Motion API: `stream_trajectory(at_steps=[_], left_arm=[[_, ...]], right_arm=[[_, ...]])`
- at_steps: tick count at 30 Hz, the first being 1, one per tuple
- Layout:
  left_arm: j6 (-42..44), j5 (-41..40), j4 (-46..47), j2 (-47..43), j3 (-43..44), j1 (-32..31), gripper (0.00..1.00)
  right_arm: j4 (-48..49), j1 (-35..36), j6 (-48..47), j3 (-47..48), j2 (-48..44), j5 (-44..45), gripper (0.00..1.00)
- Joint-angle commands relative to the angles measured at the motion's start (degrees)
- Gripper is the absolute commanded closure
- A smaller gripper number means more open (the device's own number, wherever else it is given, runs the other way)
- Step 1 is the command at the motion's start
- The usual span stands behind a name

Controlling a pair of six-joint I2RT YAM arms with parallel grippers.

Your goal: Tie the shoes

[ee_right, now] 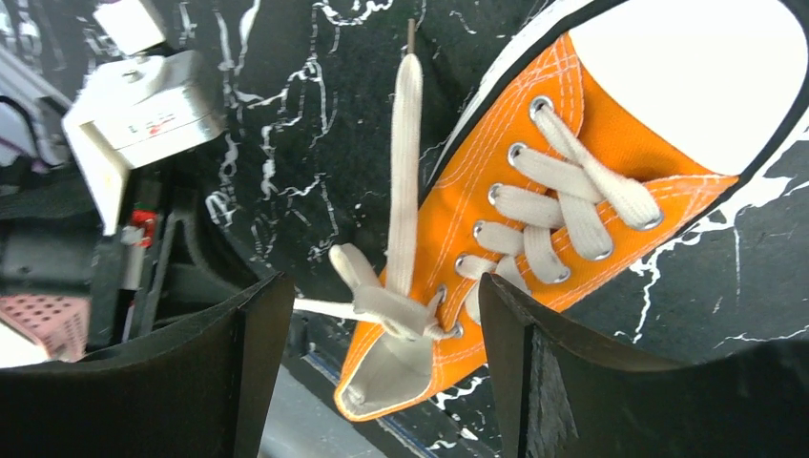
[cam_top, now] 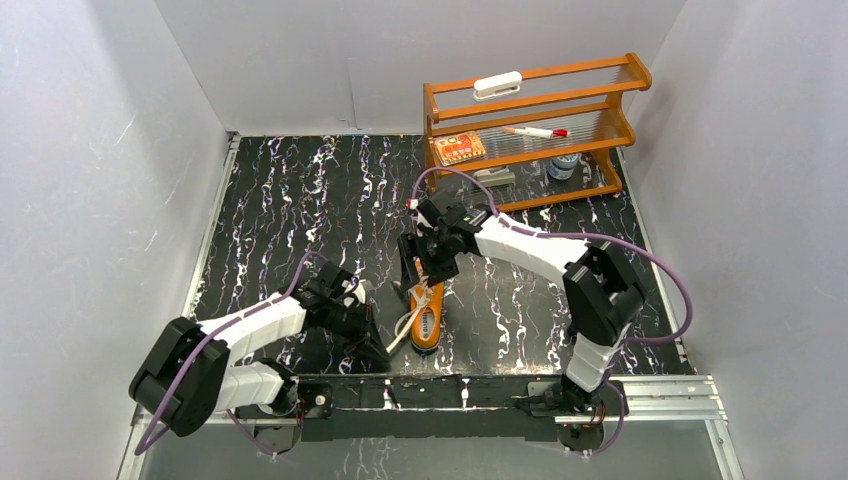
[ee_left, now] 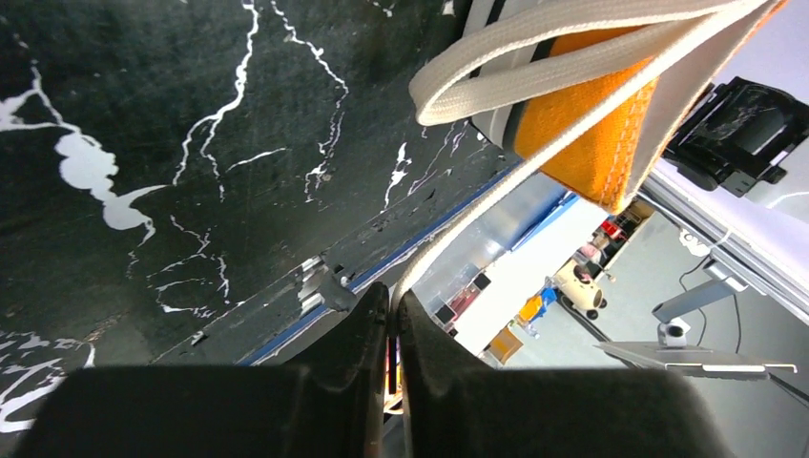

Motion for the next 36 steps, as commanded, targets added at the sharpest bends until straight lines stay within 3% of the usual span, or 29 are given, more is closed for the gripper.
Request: stream_trajectory(at_steps=[1,5,10,15,20,25,28,32,36], left_arm=[[-1.09,3.46,0.23,-1.87,1.17,-0.07,0.82],[0.10,0.51,-4.41,-3.75,3.94,-0.02,0.58],[1.11,-7.53,-9.03,-6.40,9.44,0.37,0.45],[0.95,-5.52,0.83,-2.82,8.96,2.91,0.42],[1.57,-2.34,13.88,4.69,7.24,3.57,0.43],[2.71,0.95,19.24,11.69,7.40,3.93,0.43],[4.44,0.76,18.49,14.16,7.75,4.05,0.48],[3.50,0.18,19.29,13.37,6.05,4.21,0.57],[3.85,-0.62,17.60,11.06,5.48,4.81,0.58]], right_arm=[[-5.65,1.42,-3.98,5.06,2.13,6.57,0.23],[-5.80,2.69,-4.08,5.02,1.99,6.84,0.32],[-5.80,2.76,-3.65,4.59,1.46,6.72,0.51],[-5.72,2.74,-2.92,4.80,-0.01,7.27,0.70],[-6.11,2.68,-2.20,4.40,-1.18,8.74,1.00],[-5.61,2.11,-1.47,2.31,-3.15,9.95,1.00],[-5.06,1.52,-1.10,1.24,-3.69,9.26,1.00],[-4.56,1.18,-0.99,0.79,-3.98,8.62,1.00],[-4.42,1.09,-0.92,0.82,-3.86,8.00,1.00]])
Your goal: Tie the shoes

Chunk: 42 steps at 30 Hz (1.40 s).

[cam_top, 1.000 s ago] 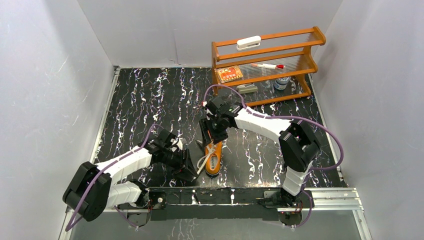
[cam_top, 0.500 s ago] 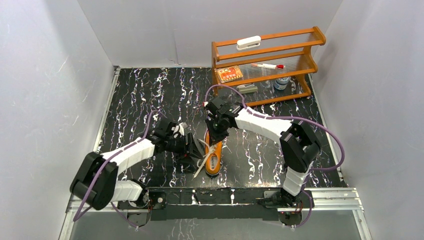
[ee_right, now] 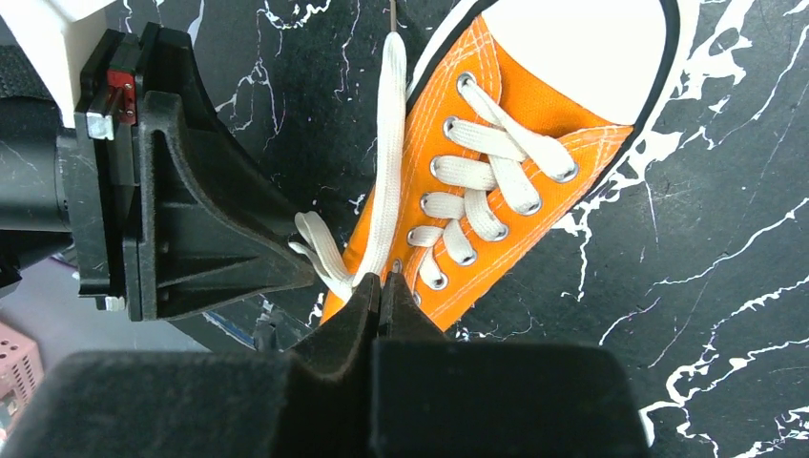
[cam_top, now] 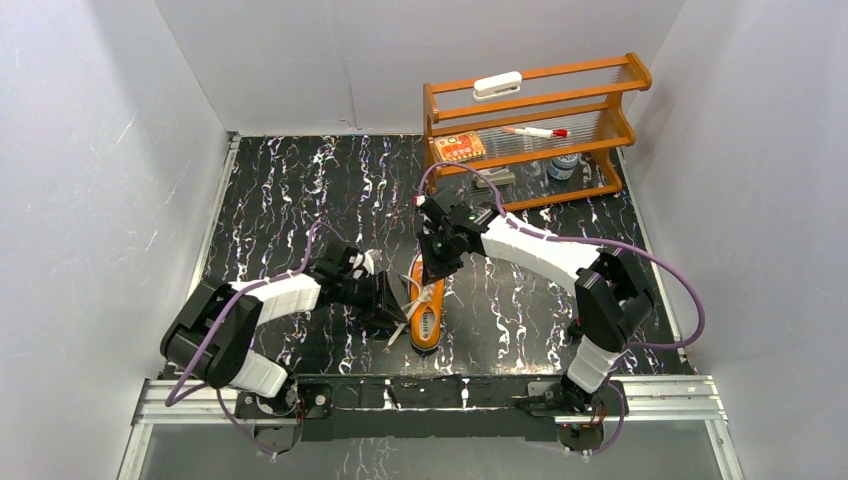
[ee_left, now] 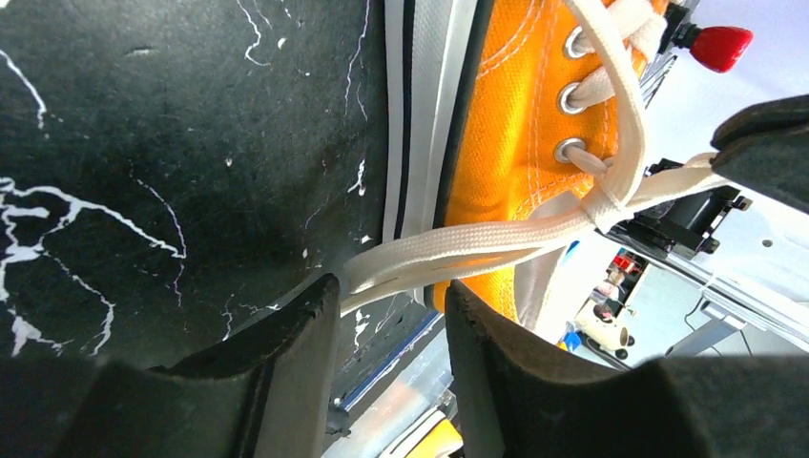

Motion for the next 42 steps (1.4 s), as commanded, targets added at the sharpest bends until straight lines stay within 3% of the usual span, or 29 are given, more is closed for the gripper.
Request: stream_trajectory(at_steps=[1,5,12,23,29,35,42], left_arm=[[1.09,0.32,-1.94,-4.72,-1.17,1.24,0.55],[-1.04,-0.28,-0.58,-7.86,-4.15,3.22,0.50],[-1.21,3.60,5.24,-0.33,-2.54,4.34,0.68],[0.52,2.45,4.10,8.01,1.70,1.45,0.75],[5.69,-7.62,-9.99,9.71,5.78,0.45,1.00],[6.13,-16.03,-20.97,6.90,7.87,-0.10,1.00],[3.97,-20.06,-25.81,5.91,5.97,-0.29,1.00]], right_arm=[[1.00,-0.31,0.44,-0.67,-2.09,-0.73,1.00],[1.26,-0.31,0.19,-0.45,-1.98,-1.21,1.00],[1.71,-0.40,0.10,-0.54,-1.66,-2.12,1.00],[2.02,-0.94,0.68,-0.50,-1.66,-2.58,1.00],[2.17,-3.52,3.48,-3.62,-4.72,-0.79,1.00],[3.99,-8.17,7.84,-10.74,-7.94,0.26,1.00],[10.87,-13.99,9.75,-21.25,-9.09,-3.63,1.00]])
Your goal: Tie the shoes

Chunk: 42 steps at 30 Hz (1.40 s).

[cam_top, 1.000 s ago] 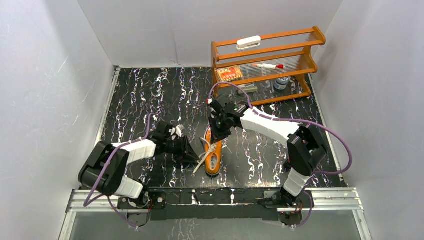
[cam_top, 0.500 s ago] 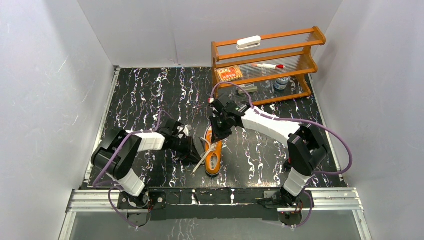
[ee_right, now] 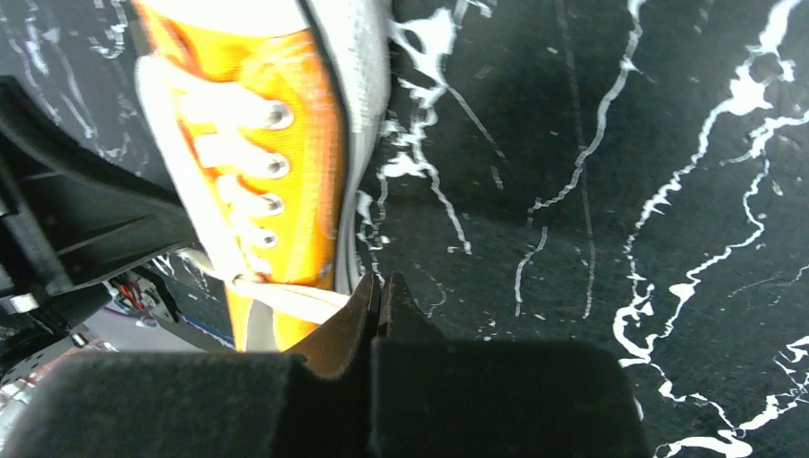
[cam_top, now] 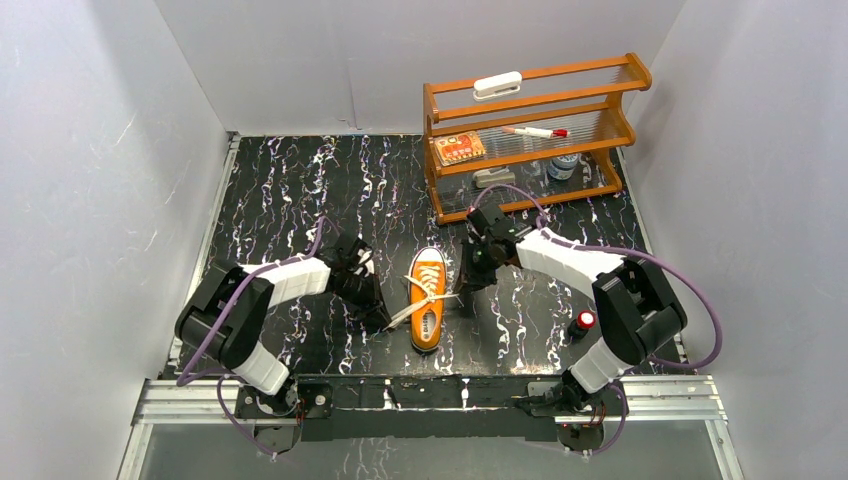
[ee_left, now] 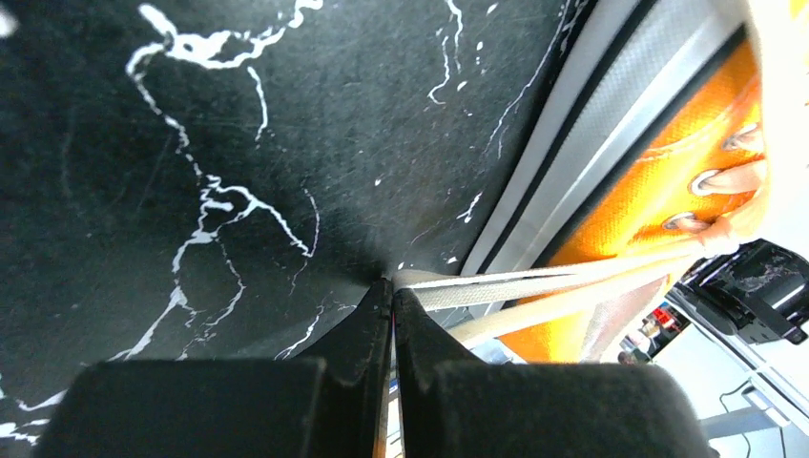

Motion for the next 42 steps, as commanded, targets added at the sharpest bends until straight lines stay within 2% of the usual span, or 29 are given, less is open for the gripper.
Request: stream_trajectory(at_steps=[1,11,18,19,20,22,23,25,28,32,35,38,42], left_arm=[[0.37,-10.68,-9.75,-0.52,-2.49,-0.17,1.00],[-2.17,-16.40,-13.65,-3.51,-2.98,-0.10,1.00],[-0.86,-19.41,-16.47,-7.17,-0.14,-0.02,1.00],[-0.68,-20.63,-18.12,-7.99,1.55,0.03,0.94],[-0.69,-22.41,-20.56,-8.94,3.36,0.12,0.74],[-0.93,-25.75,-24.47,-11.77,6.58,0.52,0.39],[-0.67,-26.27,-25.27,-13.45,7.45,0.76,0.24],[-0.78,-27.14,-28.48,-16.60,10.22,1.73,0.20],[-0.53,-31.04,-35.58,-21.67,17.05,2.30,0.19],[8.36,-30.19,-34.86,-28.30,35.97,2.45,0.21],[15.61,-27.04,-31.38,-26.45,53.60,2.45,0.21],[18.64,-30.49,-30.26,-23.09,68.98,2.45,0.21],[21.41,-32.86,-27.39,-21.54,80.10,2.45,0.21]], right_arm=[[4.22,-3.68,1.16,-4.83,-2.10,-0.36,1.00],[8.83,-9.07,-0.90,-11.46,-3.55,-1.04,1.00],[8.31,-8.66,-5.08,-9.19,-4.26,-2.42,1.00],[5.77,-7.95,-6.73,-7.20,-4.96,-1.17,1.00],[2.62,-7.60,-8.33,-4.62,-5.87,-0.04,0.84],[-4.48,-7.51,-11.04,0.50,-8.44,3.36,0.38],[-7.20,-7.51,-12.86,2.59,-9.62,5.03,0.23],[-13.67,-7.74,-16.07,8.64,-11.96,6.98,0.09],[-19.99,-7.86,-19.34,16.06,-16.39,8.89,0.01],[-26.47,-7.86,-22.07,30.53,-22.98,10.99,0.01],[-28.61,-7.86,-23.22,42.69,-24.75,11.63,0.01],[-32.69,-7.86,-24.85,56.56,-22.57,12.09,0.01],[-34.07,-7.86,-26.37,71.54,-19.97,14.12,0.01]])
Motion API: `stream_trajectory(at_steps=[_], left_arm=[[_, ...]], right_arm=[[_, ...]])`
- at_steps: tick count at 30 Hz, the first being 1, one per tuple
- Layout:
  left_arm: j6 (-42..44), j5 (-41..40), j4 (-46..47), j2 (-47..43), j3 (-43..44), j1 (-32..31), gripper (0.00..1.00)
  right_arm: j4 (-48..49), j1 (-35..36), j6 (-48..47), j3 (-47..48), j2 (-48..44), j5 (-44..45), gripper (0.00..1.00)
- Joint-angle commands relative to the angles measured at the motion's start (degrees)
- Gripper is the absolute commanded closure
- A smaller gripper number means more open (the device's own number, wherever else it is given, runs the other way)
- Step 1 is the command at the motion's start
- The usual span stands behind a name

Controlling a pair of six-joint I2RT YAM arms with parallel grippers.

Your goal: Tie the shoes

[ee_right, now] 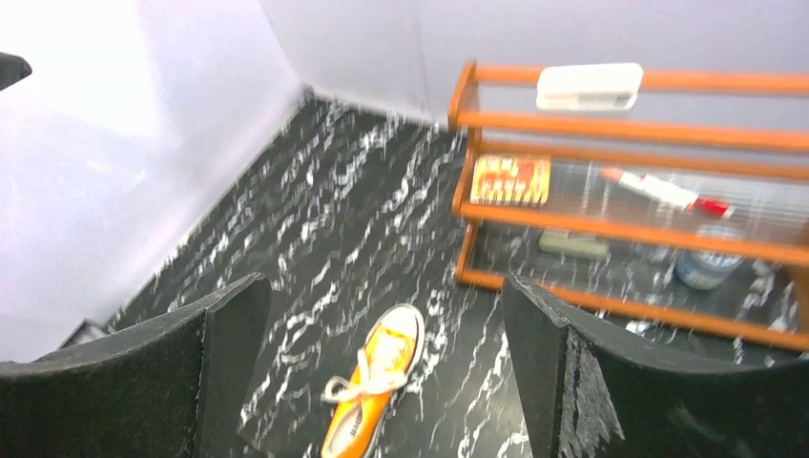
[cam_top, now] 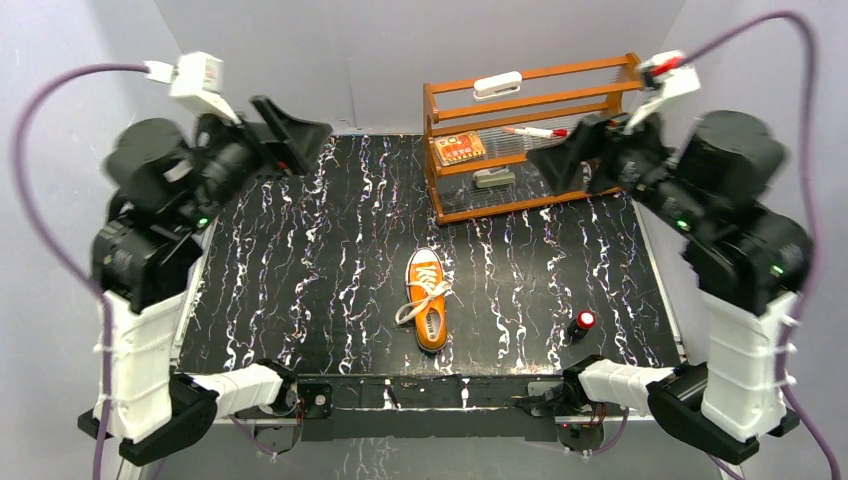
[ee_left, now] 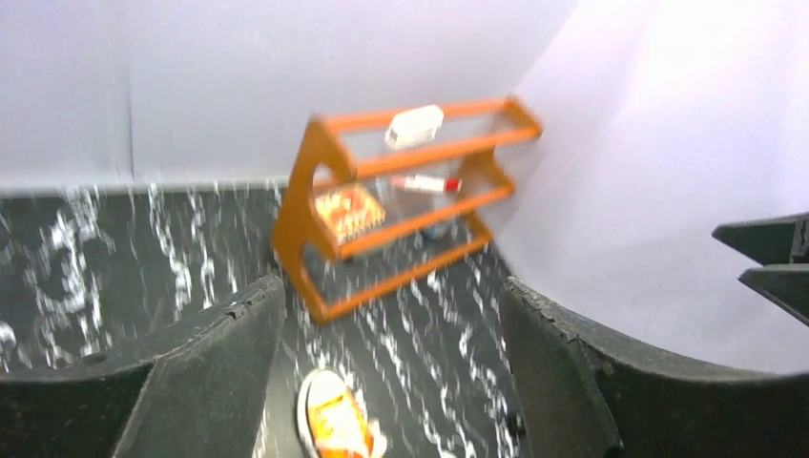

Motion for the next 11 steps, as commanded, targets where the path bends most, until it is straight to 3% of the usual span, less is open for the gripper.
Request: stream_trajectory(at_steps=[1,6,8,11], left_arm=[[6.54,-3.25,0.49,1.50,8.75,0.18,0.21],[8.41,-5.50,0.50,-1.10,9.30,0.18,0.21],[8.82,-6.30,-0.32,-1.96,8.71,0.18,0.21],[8.88,-6.36,-1.50,-1.82,9.49,0.17,0.21]], right_arm=[[-4.65,-0.19,-2.51,12.06,2.49,3.72,0.01],[-3.44,-0.19,0.83,13.37,1.57,9.79,0.02],[-2.53,-0.19,-0.74,10.56,0.34,6.52,0.02],[-6.73,-0.19,1.00,12.64,2.45,9.84,0.02]])
